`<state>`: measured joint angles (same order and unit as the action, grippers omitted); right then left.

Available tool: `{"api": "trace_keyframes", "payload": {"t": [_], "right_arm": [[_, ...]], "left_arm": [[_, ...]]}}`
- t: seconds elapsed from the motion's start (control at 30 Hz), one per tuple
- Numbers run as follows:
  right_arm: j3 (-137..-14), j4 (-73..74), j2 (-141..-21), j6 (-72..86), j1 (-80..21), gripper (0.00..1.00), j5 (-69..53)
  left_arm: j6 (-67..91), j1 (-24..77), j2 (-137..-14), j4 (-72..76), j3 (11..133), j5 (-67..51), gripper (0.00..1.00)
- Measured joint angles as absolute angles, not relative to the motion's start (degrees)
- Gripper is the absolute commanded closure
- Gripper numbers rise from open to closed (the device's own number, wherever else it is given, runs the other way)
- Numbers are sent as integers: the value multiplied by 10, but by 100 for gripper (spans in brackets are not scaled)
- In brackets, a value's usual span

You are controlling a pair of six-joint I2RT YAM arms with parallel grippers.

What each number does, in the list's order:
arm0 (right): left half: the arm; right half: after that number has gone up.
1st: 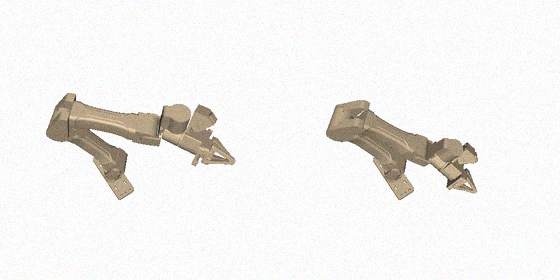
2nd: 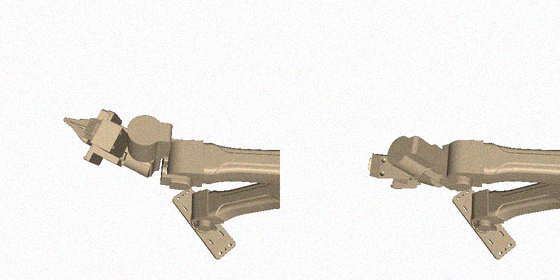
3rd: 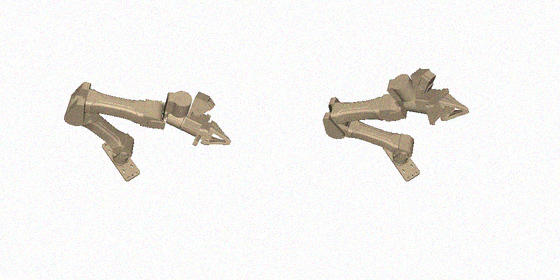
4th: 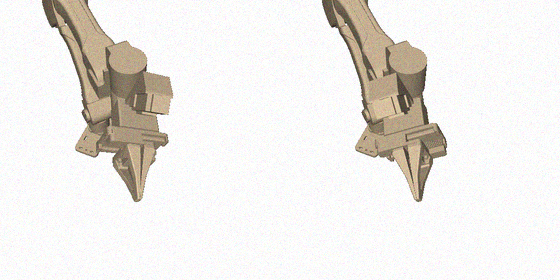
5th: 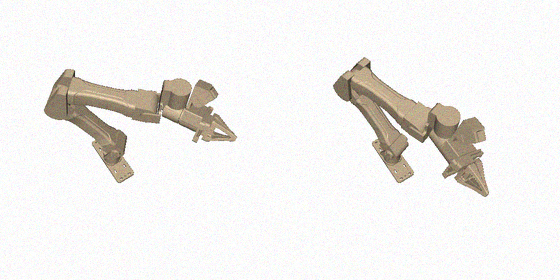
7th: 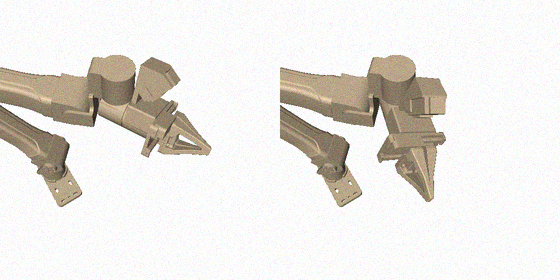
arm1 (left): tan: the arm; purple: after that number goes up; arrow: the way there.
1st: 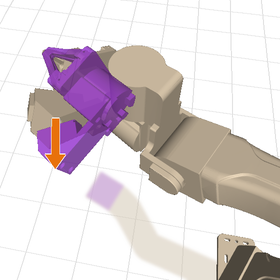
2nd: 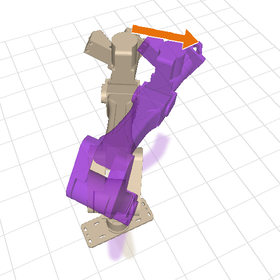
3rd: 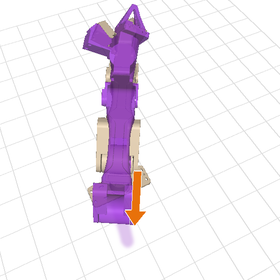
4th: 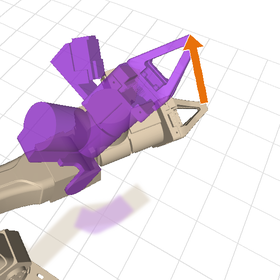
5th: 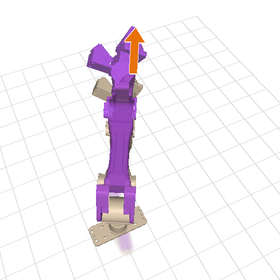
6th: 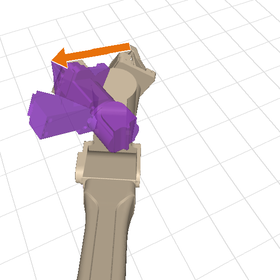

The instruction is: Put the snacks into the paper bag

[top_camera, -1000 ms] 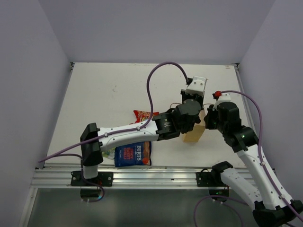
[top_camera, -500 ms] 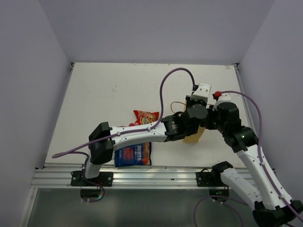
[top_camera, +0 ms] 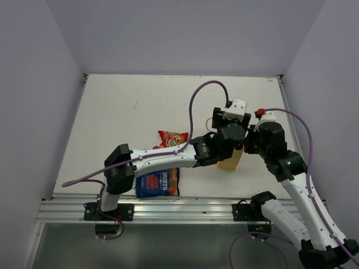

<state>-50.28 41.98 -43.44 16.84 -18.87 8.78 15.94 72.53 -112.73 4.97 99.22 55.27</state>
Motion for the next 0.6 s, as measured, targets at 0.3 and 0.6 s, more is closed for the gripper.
{"api": "trace_keyframes", "payload": {"t": [0.3, 0.6], "right_arm": [[-503, 420, -434, 168, -191, 100, 79], [-503, 415, -437, 164, -195, 100, 76]], "left_arm": [[170, 728, -1117, 48, 985, 544, 27], [93, 786, -1009, 143, 869, 602, 21]]}}
